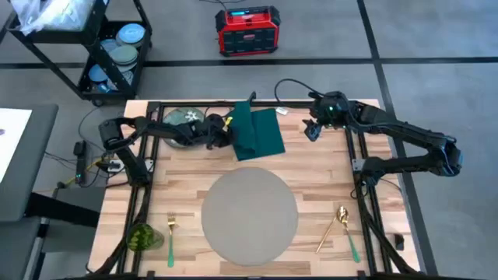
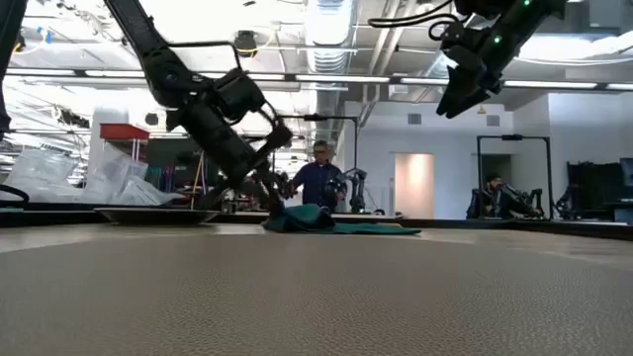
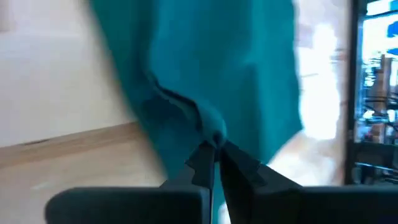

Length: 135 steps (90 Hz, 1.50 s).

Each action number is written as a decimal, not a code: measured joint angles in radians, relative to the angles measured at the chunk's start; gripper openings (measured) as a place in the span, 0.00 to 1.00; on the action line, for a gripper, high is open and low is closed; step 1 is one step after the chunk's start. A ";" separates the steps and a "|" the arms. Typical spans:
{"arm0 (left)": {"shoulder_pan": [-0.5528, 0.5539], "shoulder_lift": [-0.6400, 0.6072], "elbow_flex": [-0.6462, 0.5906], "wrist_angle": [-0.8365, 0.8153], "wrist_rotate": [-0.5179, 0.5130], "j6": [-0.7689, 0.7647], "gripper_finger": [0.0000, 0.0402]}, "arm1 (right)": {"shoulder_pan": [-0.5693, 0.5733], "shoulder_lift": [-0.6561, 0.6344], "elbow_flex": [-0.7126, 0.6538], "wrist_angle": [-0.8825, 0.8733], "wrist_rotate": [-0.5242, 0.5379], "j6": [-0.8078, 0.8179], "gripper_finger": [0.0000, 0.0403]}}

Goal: Set table place
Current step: Fold the blue table napkin

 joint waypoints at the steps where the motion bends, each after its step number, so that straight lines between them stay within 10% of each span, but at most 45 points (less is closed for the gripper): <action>1: -0.001 0.000 0.005 0.000 0.004 0.001 0.00 | 0.000 0.000 0.000 0.000 0.000 0.000 0.57; 135: -0.141 0.193 0.581 -0.557 0.114 0.254 0.00 | 0.000 0.000 0.000 -0.056 0.000 -0.034 0.57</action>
